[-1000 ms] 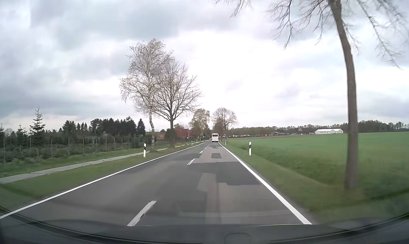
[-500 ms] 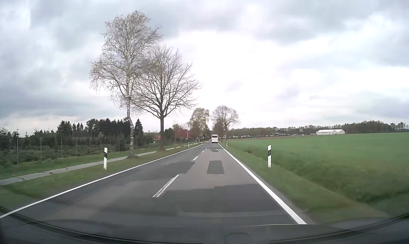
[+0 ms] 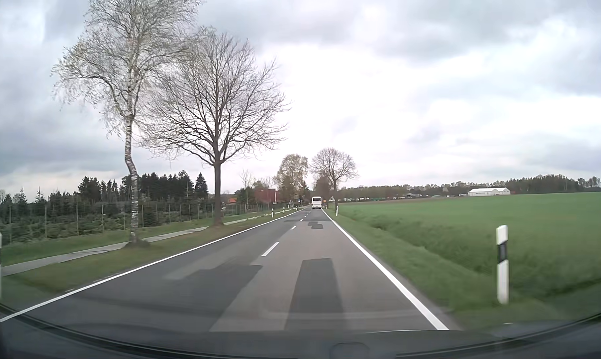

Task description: Follow the waypoints while adhering to traffic rules and regulations

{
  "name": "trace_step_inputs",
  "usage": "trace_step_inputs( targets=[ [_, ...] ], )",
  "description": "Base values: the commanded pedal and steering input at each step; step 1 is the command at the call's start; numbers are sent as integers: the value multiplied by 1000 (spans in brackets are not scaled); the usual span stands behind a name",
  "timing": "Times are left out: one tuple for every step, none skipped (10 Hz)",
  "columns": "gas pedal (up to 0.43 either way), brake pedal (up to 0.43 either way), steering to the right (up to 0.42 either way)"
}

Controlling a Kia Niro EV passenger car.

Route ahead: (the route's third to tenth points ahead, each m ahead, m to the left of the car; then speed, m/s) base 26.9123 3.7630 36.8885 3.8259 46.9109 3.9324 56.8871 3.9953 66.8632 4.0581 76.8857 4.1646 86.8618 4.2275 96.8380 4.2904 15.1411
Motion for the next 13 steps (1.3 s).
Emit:
trace_step_inputs(
  targets=[
    [28,0,-6],
    [28,0,-2],
    [28,0,1],
    [28,0,2],
    [28,0,2],
    [28,6,2],
    [28,0,0],
    [28,0,-6],
    [39,0,-10],
    [39,0,-10],
    [39,0,-8],
    [39,0,-5],
    [39,6,-3]
  ],
)
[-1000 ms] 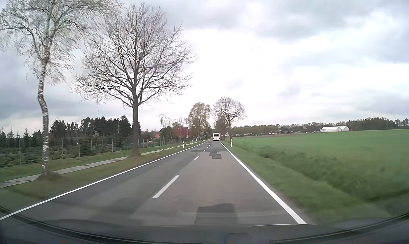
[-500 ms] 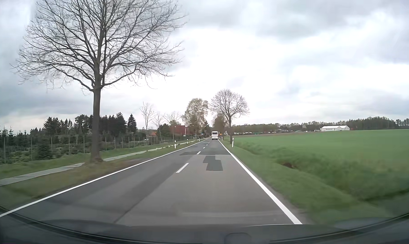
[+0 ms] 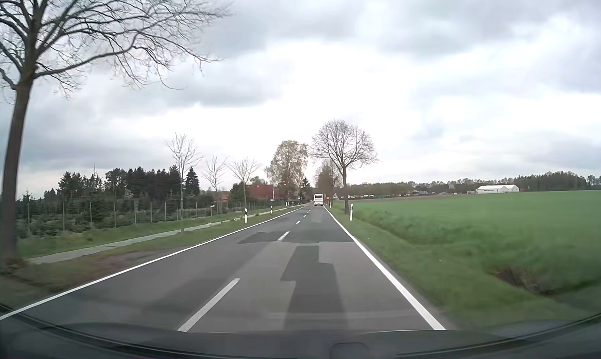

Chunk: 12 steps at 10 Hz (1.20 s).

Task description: Follow the waypoints while adhering to traffic rules and regulations

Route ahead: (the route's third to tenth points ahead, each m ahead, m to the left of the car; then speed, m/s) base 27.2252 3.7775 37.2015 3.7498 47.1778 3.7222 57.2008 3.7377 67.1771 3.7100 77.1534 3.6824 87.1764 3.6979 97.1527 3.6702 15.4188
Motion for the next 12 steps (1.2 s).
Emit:
trace_step_inputs(
  targets=[
    [39,0,-3],
    [39,0,-3],
    [39,0,-3],
    [39,0,-3],
    [39,6,-2],
    [39,0,-1],
    [39,0,-1],
    [39,0,-1],
    [39,0,-2],
    [39,0,-1],
    [39,6,-1],
    [39,0,-1]
  ],
)
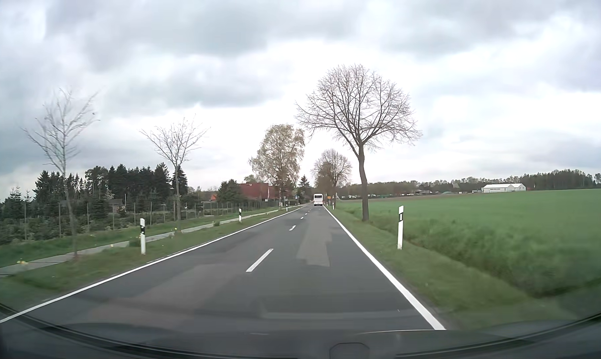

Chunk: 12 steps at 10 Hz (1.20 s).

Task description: Follow the waypoints while adhering to traffic rules and regulations

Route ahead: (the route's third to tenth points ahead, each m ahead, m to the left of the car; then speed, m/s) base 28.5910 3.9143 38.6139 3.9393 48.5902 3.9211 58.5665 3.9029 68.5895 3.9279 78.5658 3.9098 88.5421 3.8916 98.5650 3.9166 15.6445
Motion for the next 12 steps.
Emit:
trace_step_inputs(
  targets=[
    [39,0,-1],
    [39,0,-1],
    [39,0,-1],
    [39,0,0],
    [39,0,-1],
    [39,0,0],
    [39,0,0],
    [39,0,0],
    [39,0,1],
    [39,0,1],
    [39,0,1],
    [28,0,0]
  ],
)
